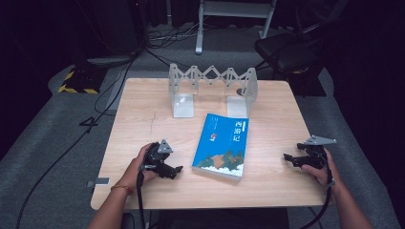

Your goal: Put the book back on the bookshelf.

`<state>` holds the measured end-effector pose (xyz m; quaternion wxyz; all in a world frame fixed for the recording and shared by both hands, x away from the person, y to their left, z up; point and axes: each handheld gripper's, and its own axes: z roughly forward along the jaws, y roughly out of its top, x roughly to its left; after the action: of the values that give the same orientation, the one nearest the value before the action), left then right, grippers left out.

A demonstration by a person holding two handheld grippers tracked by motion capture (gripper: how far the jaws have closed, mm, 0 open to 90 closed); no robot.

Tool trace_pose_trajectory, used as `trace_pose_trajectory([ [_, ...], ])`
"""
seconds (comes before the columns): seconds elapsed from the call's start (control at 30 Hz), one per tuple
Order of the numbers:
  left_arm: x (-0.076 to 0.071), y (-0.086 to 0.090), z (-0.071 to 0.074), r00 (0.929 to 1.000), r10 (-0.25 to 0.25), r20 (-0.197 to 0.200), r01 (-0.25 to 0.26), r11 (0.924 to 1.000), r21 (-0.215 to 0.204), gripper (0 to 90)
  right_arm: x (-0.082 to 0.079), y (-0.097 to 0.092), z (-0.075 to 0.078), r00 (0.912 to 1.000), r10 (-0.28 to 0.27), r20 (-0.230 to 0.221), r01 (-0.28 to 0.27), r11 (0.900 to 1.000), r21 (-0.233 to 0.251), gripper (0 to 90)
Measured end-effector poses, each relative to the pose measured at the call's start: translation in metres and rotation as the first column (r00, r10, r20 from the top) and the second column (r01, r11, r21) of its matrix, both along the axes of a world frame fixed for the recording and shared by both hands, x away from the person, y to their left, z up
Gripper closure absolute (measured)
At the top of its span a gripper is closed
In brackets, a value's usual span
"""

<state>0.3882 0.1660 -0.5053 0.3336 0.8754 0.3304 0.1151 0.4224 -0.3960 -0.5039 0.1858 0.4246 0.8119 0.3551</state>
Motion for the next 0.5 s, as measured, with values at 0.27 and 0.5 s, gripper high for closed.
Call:
trace_pose_trajectory([
  [0.27, -0.003, -0.001, 0.0, 0.9995, 0.032, 0.002, -0.032, 0.9995, -0.001, 0.1, 0.002, 0.007, 0.001, 0.9985, -0.055, -0.007, 0.055, 0.9984, -0.012, 15.9],
  [0.5, -0.021, 0.0, 0.0, 0.9963, 0.086, 0.004, -0.086, 0.9963, -0.001, 0.5, 0.003, 0.009, 0.003, 0.9985, 0.05, -0.021, -0.05, 0.9984, -0.024, 15.8],
])
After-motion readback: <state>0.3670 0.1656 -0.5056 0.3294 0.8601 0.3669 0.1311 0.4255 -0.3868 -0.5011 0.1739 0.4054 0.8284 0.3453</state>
